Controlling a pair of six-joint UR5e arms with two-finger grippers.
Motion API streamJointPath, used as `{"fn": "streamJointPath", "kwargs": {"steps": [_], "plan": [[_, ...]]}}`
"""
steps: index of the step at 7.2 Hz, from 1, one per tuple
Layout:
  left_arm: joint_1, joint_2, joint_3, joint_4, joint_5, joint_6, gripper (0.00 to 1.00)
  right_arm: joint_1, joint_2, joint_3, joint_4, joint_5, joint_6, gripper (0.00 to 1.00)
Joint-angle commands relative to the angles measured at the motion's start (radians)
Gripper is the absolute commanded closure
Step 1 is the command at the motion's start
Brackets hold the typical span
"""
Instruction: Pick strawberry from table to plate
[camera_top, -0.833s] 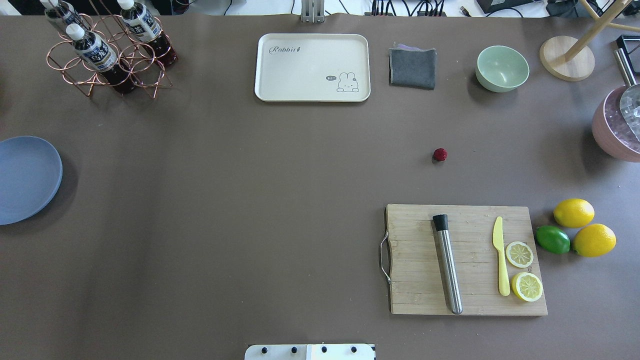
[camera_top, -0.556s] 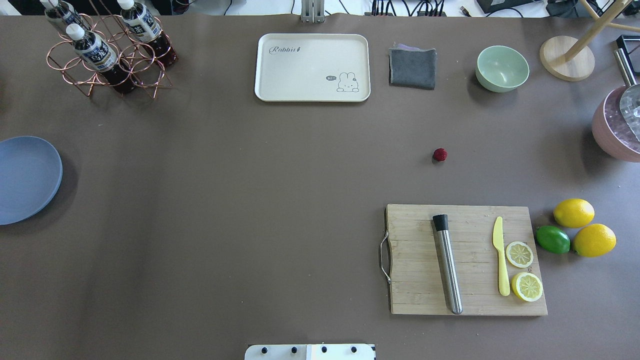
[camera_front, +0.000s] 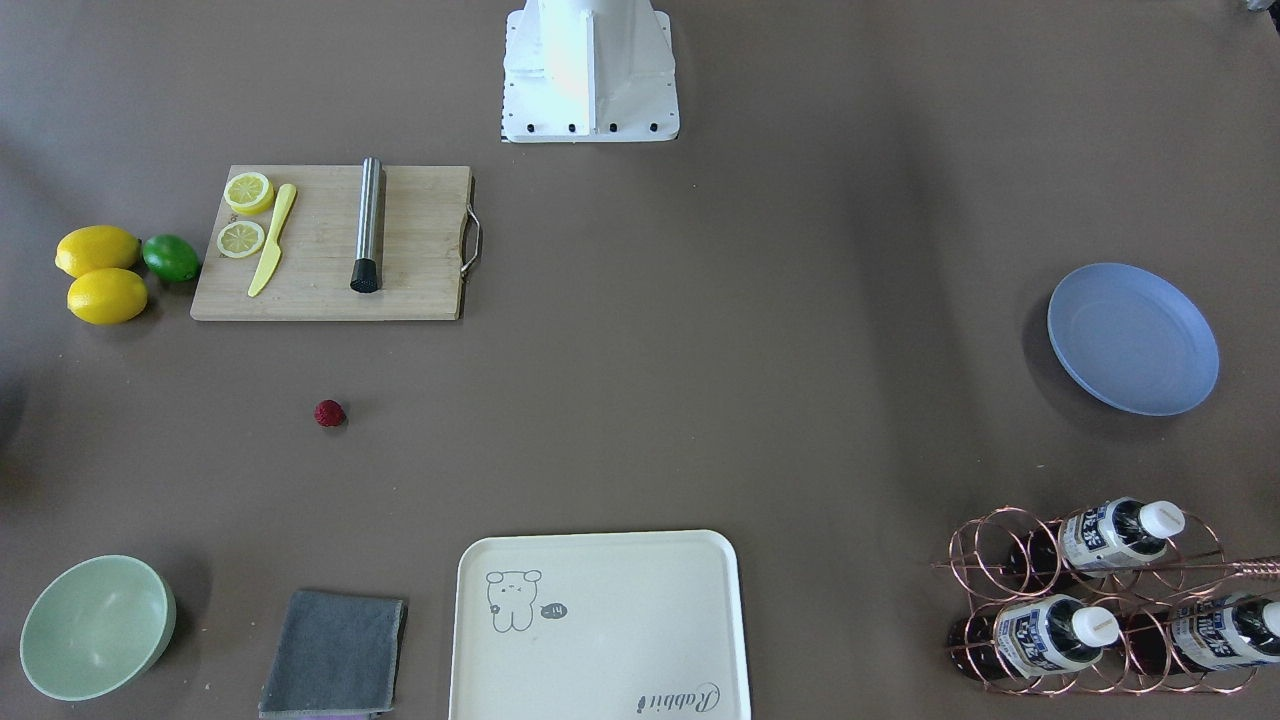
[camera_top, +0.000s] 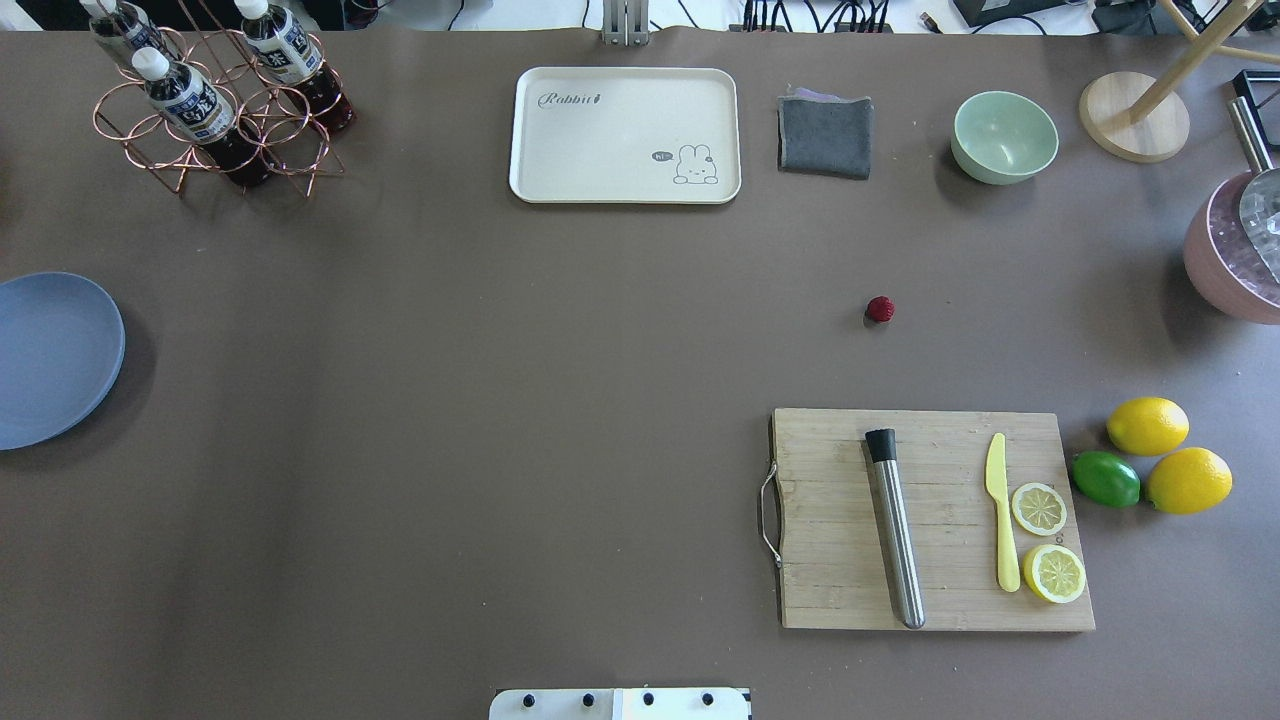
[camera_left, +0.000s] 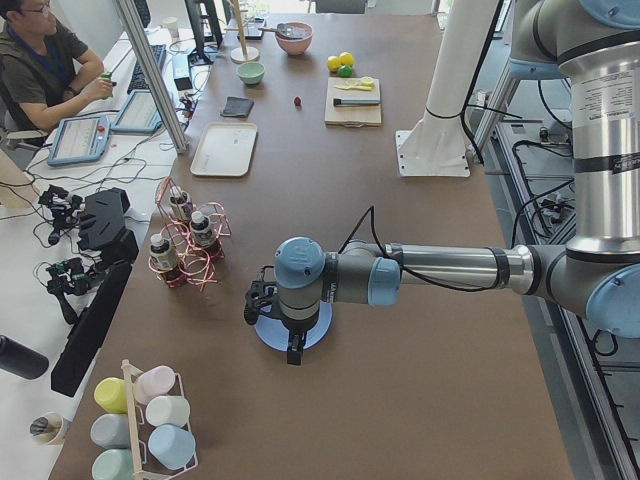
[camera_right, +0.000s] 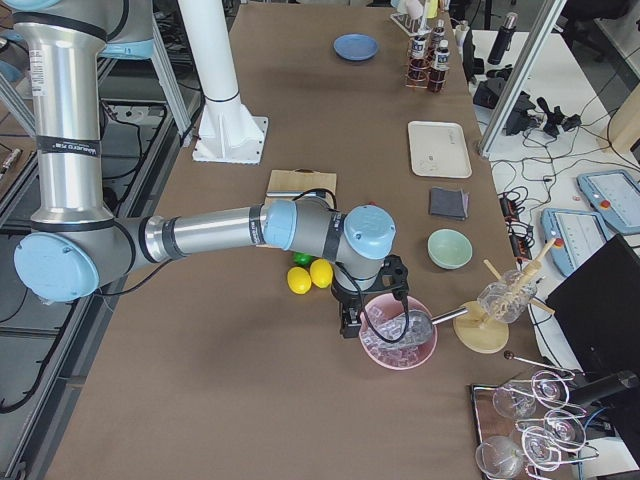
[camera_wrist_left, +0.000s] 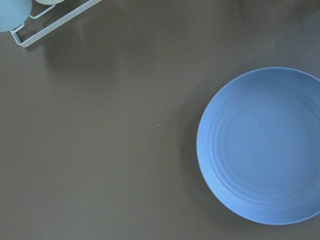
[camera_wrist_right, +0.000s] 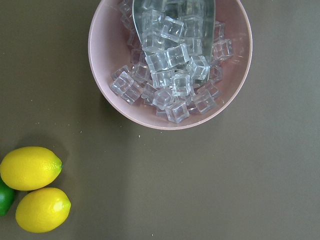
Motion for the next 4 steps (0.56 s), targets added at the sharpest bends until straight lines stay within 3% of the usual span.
{"fn": "streamJointPath", "kwargs": {"steps": [1, 4], "plan": [[0.002, -0.006, 0.0, 0.006, -0.011, -0.065, 0.02, -0.004, -0.001, -0.015, 0.0, 0.0, -0.001, 0.0], [0.002, -0.008, -0.003, 0.001, -0.035, -0.059, 0.02, -0.007, -0.001, -0.015, 0.002, 0.0, -0.001, 0.0]]}}
